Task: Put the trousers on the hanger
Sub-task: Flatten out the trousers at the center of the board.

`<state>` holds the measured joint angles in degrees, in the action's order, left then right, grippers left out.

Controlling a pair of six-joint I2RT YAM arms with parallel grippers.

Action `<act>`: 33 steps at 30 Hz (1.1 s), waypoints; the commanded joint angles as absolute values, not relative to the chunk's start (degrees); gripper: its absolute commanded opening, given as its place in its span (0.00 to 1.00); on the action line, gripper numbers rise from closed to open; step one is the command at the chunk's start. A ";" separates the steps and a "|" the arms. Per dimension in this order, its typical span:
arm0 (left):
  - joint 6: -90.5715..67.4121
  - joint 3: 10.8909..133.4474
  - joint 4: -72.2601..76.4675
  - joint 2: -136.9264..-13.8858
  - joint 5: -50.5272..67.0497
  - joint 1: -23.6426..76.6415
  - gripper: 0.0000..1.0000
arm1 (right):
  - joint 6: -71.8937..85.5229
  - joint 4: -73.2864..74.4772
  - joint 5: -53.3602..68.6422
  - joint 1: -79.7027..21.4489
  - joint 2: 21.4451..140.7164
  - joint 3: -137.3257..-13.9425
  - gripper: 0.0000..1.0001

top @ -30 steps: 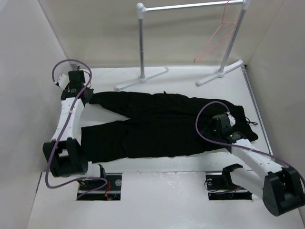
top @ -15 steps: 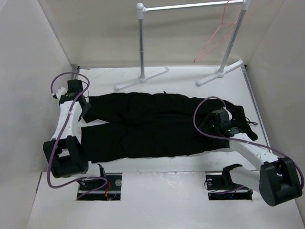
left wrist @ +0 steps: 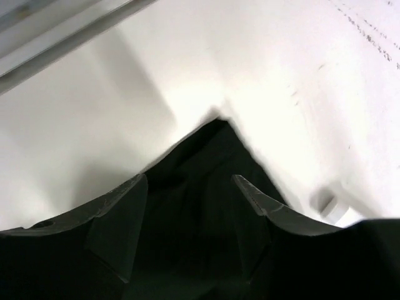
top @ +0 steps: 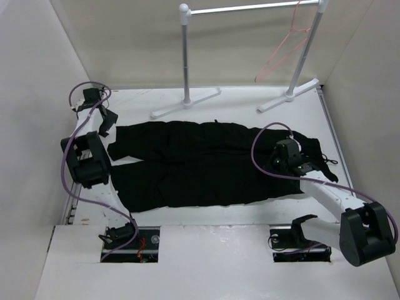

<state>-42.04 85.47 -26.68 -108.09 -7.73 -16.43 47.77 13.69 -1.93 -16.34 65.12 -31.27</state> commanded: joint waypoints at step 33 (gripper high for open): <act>-40.43 87.69 -25.66 -99.73 -20.22 -12.26 0.02 | 44.12 9.40 0.44 -16.04 69.08 -36.03 0.73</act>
<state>-40.75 85.71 -25.15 -91.90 -19.42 -11.40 44.77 12.12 -0.30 -16.19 68.75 -33.21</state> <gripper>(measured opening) 0.025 0.731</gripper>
